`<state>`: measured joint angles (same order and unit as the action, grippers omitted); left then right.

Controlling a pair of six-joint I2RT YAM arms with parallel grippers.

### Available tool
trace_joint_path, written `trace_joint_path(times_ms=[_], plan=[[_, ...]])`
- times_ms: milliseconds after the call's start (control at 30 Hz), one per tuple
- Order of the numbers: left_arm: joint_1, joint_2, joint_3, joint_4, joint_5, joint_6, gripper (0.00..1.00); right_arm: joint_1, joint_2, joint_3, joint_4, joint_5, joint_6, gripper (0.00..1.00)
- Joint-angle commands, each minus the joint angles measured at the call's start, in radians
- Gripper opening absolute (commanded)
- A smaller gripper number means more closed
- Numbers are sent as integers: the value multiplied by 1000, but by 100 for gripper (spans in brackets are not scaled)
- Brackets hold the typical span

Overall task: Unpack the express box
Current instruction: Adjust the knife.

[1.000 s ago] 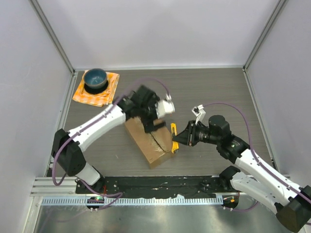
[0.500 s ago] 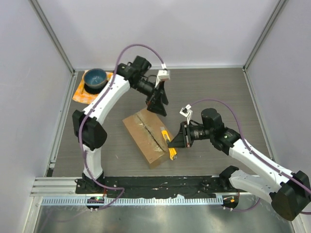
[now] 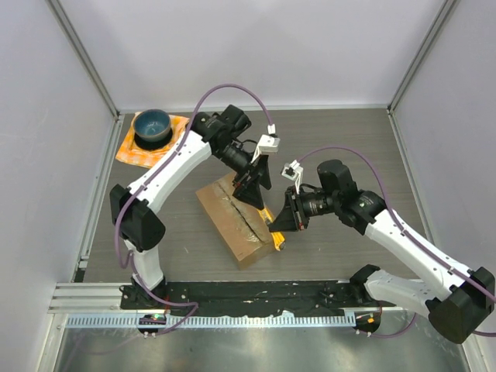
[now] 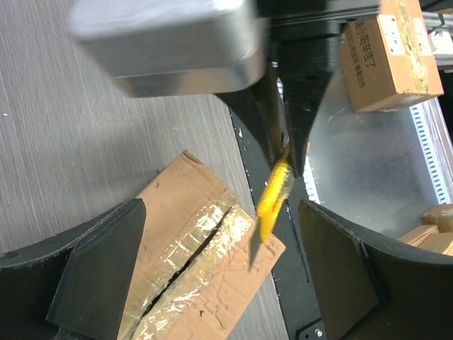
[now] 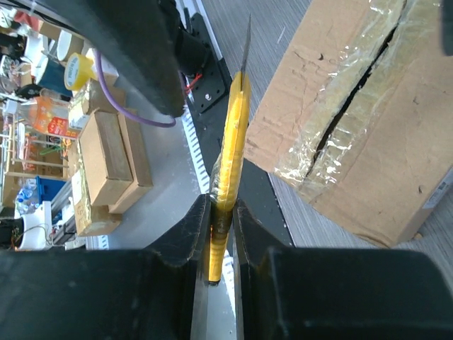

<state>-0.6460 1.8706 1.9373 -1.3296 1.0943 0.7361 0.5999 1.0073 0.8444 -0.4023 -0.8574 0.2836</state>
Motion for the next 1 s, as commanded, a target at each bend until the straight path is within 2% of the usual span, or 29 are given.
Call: trace_joint_path(times_ms=[0, 167, 300, 433, 467, 633, 700, 767, 800, 833, 967], plan=[[-23, -79, -30, -335, -24, 20, 93, -3, 19, 99, -142, 31, -121, 1], [-85, -88, -50, -335, -108, 11, 87, -3, 39, 168, -202, 57, -159, 1], [-93, -67, -54, -335, -134, -4, 82, -2, 50, 196, -224, 57, -170, 1], [-92, -65, -32, -335, -139, -4, 65, -2, 45, 202, -240, 64, -178, 1], [-92, -65, -29, -335, -140, -3, 57, -2, 47, 206, -244, 67, -178, 1], [-95, -62, -24, -335, -137, -12, 52, -2, 48, 216, -236, 92, -175, 1], [-95, -57, -26, -333, -132, -12, 42, -2, 42, 216, -219, 100, -167, 1], [-95, -56, -24, -335, -117, -10, 27, -2, 40, 206, -207, 109, -164, 1], [-95, -54, -23, -333, -111, -12, 16, -2, 39, 199, -185, 113, -149, 1], [-95, -48, -14, -333, -96, -15, 0, -2, 28, 191, -167, 109, -140, 1], [-83, -42, -15, -333, -31, -20, 0, 1, -4, 114, -75, 127, -89, 1]])
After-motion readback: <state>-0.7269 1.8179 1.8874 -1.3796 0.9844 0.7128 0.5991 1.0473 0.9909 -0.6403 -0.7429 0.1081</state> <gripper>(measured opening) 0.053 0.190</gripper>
